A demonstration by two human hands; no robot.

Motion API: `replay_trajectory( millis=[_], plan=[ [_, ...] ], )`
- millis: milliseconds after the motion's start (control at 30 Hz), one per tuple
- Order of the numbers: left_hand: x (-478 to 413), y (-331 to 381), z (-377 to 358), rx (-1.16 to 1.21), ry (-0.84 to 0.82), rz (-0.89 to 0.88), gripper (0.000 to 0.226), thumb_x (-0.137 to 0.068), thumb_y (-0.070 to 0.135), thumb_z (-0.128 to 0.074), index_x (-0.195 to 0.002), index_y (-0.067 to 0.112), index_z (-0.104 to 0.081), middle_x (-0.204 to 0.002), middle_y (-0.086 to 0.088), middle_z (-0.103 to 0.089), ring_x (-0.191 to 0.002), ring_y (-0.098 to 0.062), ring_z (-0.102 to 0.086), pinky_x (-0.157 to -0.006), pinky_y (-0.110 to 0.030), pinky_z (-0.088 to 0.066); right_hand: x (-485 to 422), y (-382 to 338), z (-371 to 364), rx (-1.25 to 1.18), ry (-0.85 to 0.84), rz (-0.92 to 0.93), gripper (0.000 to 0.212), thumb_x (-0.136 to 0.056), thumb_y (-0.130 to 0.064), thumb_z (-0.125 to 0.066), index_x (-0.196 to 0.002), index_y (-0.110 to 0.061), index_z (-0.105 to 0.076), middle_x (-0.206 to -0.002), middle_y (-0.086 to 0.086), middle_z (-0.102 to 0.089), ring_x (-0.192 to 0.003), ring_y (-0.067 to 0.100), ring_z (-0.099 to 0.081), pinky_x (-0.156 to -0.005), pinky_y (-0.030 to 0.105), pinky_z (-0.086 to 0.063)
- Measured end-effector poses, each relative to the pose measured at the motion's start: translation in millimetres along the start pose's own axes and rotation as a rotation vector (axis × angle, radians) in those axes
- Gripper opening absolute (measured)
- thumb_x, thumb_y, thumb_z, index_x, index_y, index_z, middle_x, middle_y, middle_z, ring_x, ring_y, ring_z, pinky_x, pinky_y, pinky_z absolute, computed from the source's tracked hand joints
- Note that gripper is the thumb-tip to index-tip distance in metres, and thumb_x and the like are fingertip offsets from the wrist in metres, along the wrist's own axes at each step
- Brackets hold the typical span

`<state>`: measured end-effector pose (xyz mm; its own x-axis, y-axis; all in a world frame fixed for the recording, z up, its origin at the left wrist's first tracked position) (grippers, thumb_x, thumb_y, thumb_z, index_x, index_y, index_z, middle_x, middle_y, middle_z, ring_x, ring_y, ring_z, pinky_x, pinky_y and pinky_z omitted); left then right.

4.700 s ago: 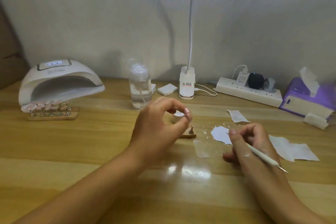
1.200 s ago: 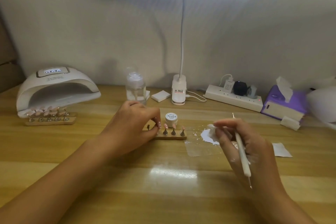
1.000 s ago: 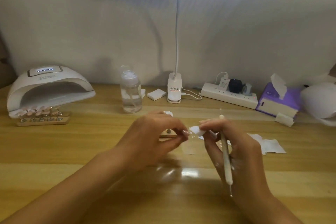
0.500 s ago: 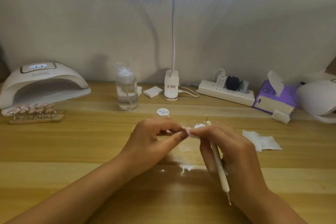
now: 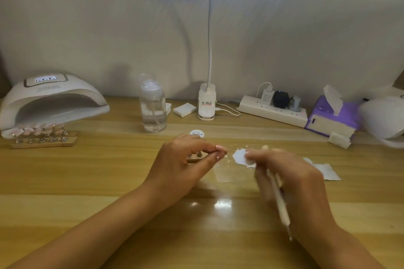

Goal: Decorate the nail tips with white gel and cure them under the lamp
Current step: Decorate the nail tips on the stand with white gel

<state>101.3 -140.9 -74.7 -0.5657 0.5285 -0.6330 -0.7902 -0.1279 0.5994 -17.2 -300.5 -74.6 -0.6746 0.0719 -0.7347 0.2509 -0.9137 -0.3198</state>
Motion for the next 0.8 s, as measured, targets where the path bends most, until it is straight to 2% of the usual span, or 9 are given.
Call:
replay_trajectory(
  millis=[133, 200, 267, 333, 433, 500, 600, 667, 800],
  plan=[
    [5.7, -7.6, -9.0, 0.003, -0.08, 0.071, 0.012, -0.084, 0.031, -0.073, -0.096, 0.033, -0.076, -0.093, 0.018, -0.075, -0.092, -0.001, -0.067, -0.08, -0.019, -0.052, -34.3, 46.1, 27.3, 0.259, 0.156, -0.17, 0.016, -0.095, -0.012, -0.061, -0.102, -0.021, -0.072, -0.064, -0.005, -0.06, -0.053, 0.014, -0.052, -0.05, 0.031, -0.038],
    [8.6, -8.5, -16.5, -0.03, -0.131, 0.068, 0.012, -0.085, 0.023, -0.076, -0.094, 0.03, -0.077, -0.094, 0.02, -0.074, -0.091, 0.004, -0.066, -0.079, -0.011, -0.045, -57.6, 73.7, 21.5, 0.309, -0.03, -0.284, 0.014, -0.099, -0.018, -0.061, -0.109, -0.02, -0.071, -0.073, 0.006, -0.068, -0.064, 0.029, -0.058, -0.06, 0.036, -0.045],
    [9.8, -10.3, -21.7, -0.033, -0.179, 0.087, 0.013, -0.085, 0.02, -0.075, -0.095, 0.029, -0.075, -0.093, 0.02, -0.074, -0.089, 0.007, -0.066, -0.078, -0.008, -0.044, -65.0, 93.2, 11.9, 0.334, -0.254, -0.44, 0.031, -0.099, -0.033, -0.059, -0.127, -0.02, -0.063, -0.099, 0.013, -0.072, -0.091, 0.036, -0.063, -0.079, 0.042, -0.049],
    [11.0, -13.3, -24.0, 0.005, -0.212, 0.122, 0.018, -0.085, 0.016, -0.075, -0.1, 0.027, -0.074, -0.091, 0.018, -0.074, -0.088, 0.007, -0.067, -0.076, -0.008, -0.046, -67.7, 94.9, 15.2, 0.332, -0.168, -0.445, 0.04, -0.101, -0.044, -0.052, -0.132, -0.019, -0.059, -0.108, 0.011, -0.072, -0.1, 0.036, -0.064, -0.082, 0.042, -0.048],
    [10.7, -14.0, -26.4, 0.015, -0.231, 0.11, 0.015, -0.085, 0.013, -0.074, -0.095, 0.024, -0.072, -0.089, 0.016, -0.074, -0.087, 0.007, -0.068, -0.077, -0.009, -0.05, -59.6, 74.2, 17.4, -0.054, 0.115, -0.408, 0.034, -0.104, -0.051, -0.038, -0.118, -0.026, -0.055, -0.089, -0.004, -0.067, -0.078, 0.011, -0.066, -0.067, 0.031, -0.05],
    [9.3, -13.1, -26.9, 0.004, -0.241, 0.103, 0.016, -0.086, 0.011, -0.072, -0.088, 0.027, -0.069, -0.09, 0.017, -0.073, -0.089, 0.005, -0.068, -0.081, -0.019, -0.054, -42.5, 69.4, -2.6, -0.364, 0.091, -0.607, 0.021, -0.105, -0.048, -0.04, -0.107, -0.029, -0.046, -0.083, -0.002, -0.06, -0.058, -0.003, -0.056, -0.05, 0.02, -0.048],
    [8.2, -14.6, -25.7, -0.024, -0.228, 0.112, 0.022, -0.086, 0.012, -0.071, -0.085, 0.033, -0.068, -0.093, 0.019, -0.073, -0.092, 0.006, -0.067, -0.084, -0.025, -0.054, -14.0, 61.4, -28.4, -0.525, -0.011, -0.789, 0.013, -0.101, -0.033, -0.055, -0.097, -0.021, -0.053, -0.077, 0.004, -0.064, -0.051, 0.003, -0.052, -0.042, 0.022, -0.042],
    [7.7, -15.8, -25.6, -0.029, -0.239, 0.123, 0.02, -0.086, 0.015, -0.072, -0.085, 0.035, -0.069, -0.094, 0.021, -0.072, -0.091, 0.006, -0.066, -0.082, -0.022, -0.053, -4.6, 58.7, -32.2, -0.543, -0.007, -0.802, 0.017, -0.097, -0.028, -0.061, -0.091, -0.013, -0.059, -0.067, 0.003, -0.068, -0.047, 0.01, -0.051, -0.039, 0.022, -0.038],
    [3.2, -16.7, -30.5, -0.108, -0.34, 0.132, 0.016, -0.085, 0.02, -0.071, -0.082, 0.035, -0.069, -0.085, 0.024, -0.07, -0.084, 0.007, -0.064, -0.072, -0.009, -0.042, -0.9, 59.5, -30.9, -0.54, 0.033, -0.837, 0.021, -0.092, -0.024, -0.067, -0.086, -0.011, -0.053, -0.066, 0.004, -0.073, -0.042, 0.01, -0.055, -0.036, 0.02, -0.039]
  ],
)
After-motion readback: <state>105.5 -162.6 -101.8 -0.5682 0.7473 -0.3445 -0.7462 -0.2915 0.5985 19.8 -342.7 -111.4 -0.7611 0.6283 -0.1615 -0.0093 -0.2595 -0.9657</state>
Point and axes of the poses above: each hand's wrist, its own x-axis away from the middle knuckle, its own z-axis out of the back of the hand, y = z × x, the point moved 5 cm from there along -x, towards the middle knuckle
